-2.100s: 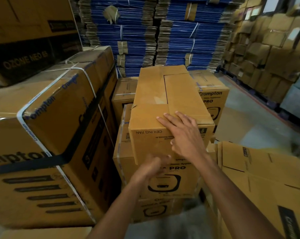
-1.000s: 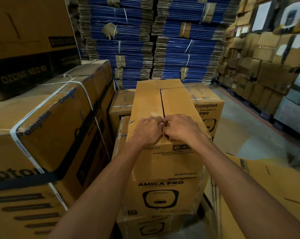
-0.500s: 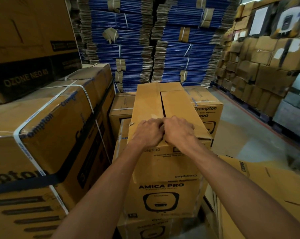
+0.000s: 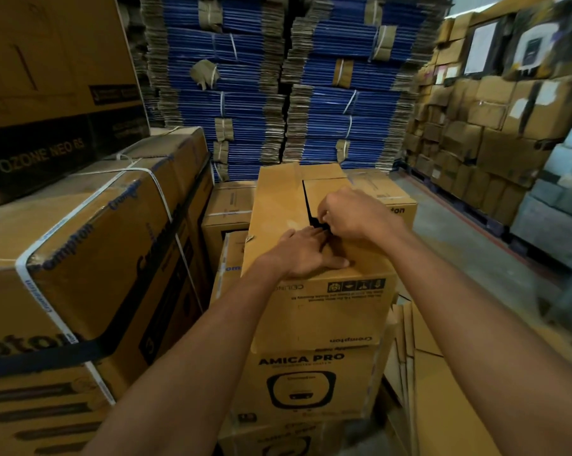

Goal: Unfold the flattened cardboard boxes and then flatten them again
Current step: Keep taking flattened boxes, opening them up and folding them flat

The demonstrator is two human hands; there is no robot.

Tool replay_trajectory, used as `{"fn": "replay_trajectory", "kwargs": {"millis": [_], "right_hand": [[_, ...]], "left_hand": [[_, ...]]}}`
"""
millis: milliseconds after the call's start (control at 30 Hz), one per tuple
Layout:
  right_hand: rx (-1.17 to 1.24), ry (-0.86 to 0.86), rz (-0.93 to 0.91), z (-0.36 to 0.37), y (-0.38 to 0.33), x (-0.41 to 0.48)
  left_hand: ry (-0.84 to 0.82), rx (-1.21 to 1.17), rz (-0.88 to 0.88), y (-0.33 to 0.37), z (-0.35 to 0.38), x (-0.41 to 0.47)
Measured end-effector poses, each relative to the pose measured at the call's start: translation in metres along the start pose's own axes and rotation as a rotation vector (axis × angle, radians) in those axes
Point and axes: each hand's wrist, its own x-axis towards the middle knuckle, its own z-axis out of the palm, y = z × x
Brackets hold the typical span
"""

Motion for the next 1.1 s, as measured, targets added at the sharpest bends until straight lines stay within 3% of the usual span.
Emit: {"fn": "replay_trajectory", "kwargs": {"millis": [133,333,700,1000,1100], "right_hand": [[0.028,0.002,0.012,-0.002,0.000,-0.001],[0.195,0.042,0.074,-0.013,0.024,0.007],[0.167,0.054,0.093,-0.037,0.050,0.017],[0.161,0.124,0.190,-0.040,0.066,0.001],[0.179,0.116,0.213,-0.038,0.077,0.007]], "left_hand": [[-0.145,-0.161,-0.139,0.019,-0.014,0.026],[-0.068,-0.060,-0.224,0.034,-0.023,0.033],[0.148,0.004,-0.184,0.044,-0.019,0.014],[0.214,0.073,-0.136,0.047,-0.023,0.000],[0.318,0.127,-0.037,0.058,-0.024,-0.011]]}}
